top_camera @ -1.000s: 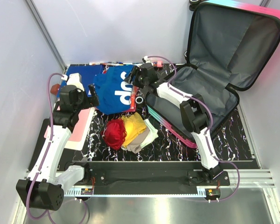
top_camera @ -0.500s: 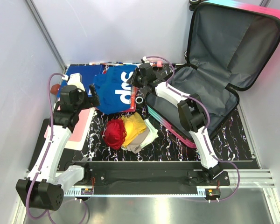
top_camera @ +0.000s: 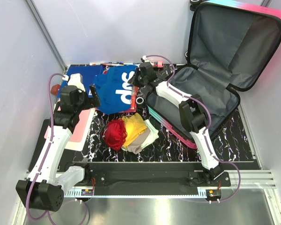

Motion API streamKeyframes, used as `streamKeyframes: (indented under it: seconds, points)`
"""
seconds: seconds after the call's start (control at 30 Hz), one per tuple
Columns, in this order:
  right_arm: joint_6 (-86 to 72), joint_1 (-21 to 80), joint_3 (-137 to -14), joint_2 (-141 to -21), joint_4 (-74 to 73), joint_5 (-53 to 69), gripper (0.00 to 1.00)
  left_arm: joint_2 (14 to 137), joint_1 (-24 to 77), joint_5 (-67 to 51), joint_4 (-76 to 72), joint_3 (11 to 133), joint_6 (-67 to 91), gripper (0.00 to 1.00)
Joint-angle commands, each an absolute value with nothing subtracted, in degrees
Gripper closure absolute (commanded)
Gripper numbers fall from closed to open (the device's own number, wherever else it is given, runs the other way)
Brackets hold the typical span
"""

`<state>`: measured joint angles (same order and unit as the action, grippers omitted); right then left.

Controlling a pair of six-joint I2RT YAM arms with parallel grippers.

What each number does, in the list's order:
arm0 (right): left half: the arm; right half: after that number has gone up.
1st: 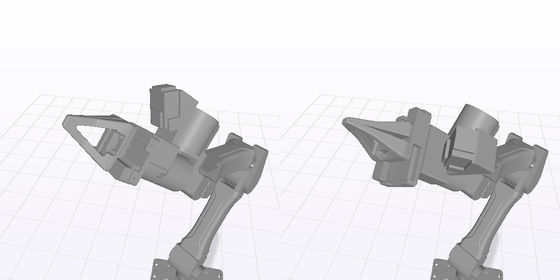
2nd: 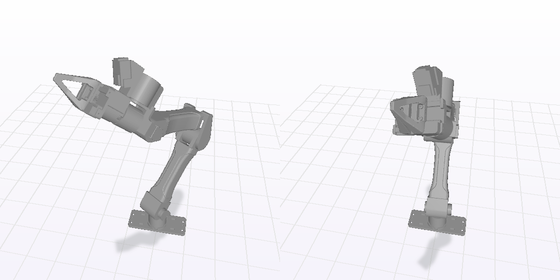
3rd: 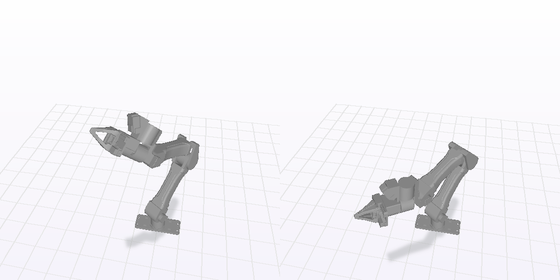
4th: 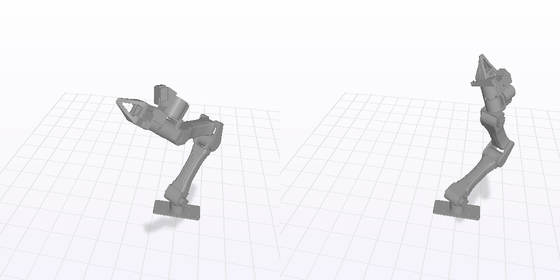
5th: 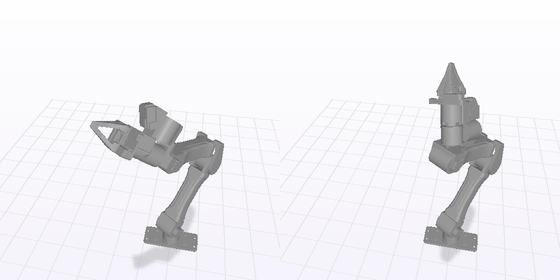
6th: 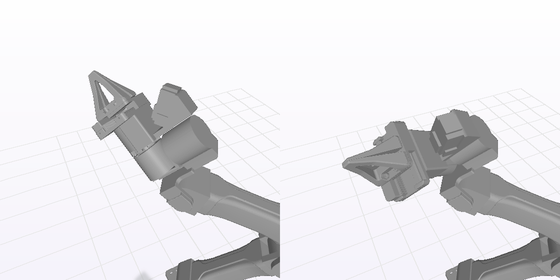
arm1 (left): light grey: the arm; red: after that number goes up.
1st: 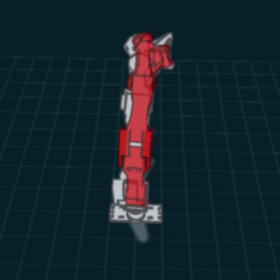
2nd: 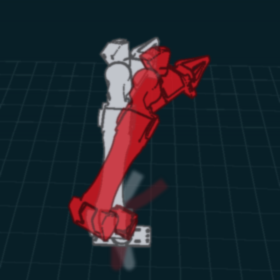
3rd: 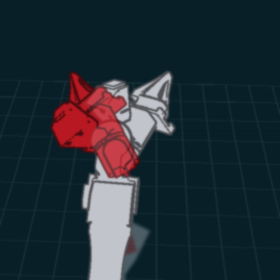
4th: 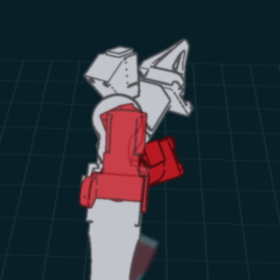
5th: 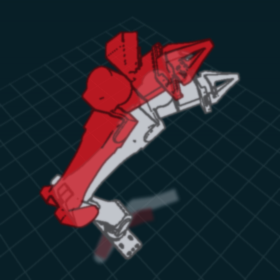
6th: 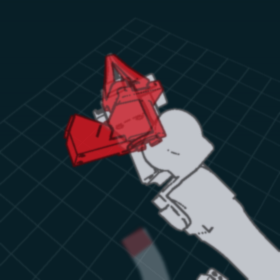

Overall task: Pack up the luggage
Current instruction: Pick up the clothes from the corner of the board.

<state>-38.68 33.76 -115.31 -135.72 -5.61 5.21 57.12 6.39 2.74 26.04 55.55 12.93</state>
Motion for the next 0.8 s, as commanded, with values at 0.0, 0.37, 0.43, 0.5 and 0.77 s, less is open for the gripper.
streamKeyframes:
  seconds: [0.0, 0.37, 0.43, 0.5, 0.77]
  points:
    - [-37.00, 34.45, -114.35, -127.37, -4.48, 2.03, 1.00, 57.13, 6.68, 1.93, 23.99, 55.46, 12.39, 0.01]
    - [-34.89, 34.37, -106.00, -117.78, -4.48, -4.57, 1.00, 57.13, 6.68, 2.02, 23.99, 55.28, 12.30, 0.01]
    - [-34.72, 34.19, -104.51, -116.72, -4.57, -5.01, 1.00, 57.13, 6.68, 2.02, 23.91, 55.28, 12.30, 0.01]
    - [-34.54, 33.75, -102.66, -115.06, -4.48, -5.36, 1.00, 57.04, 6.68, 2.02, 23.99, 55.28, 12.30, 0.01]
    - [-32.96, 31.56, -95.90, -108.11, -4.75, -6.59, 1.00, 56.95, 6.68, 1.85, 23.99, 55.37, 12.39, 0.01]
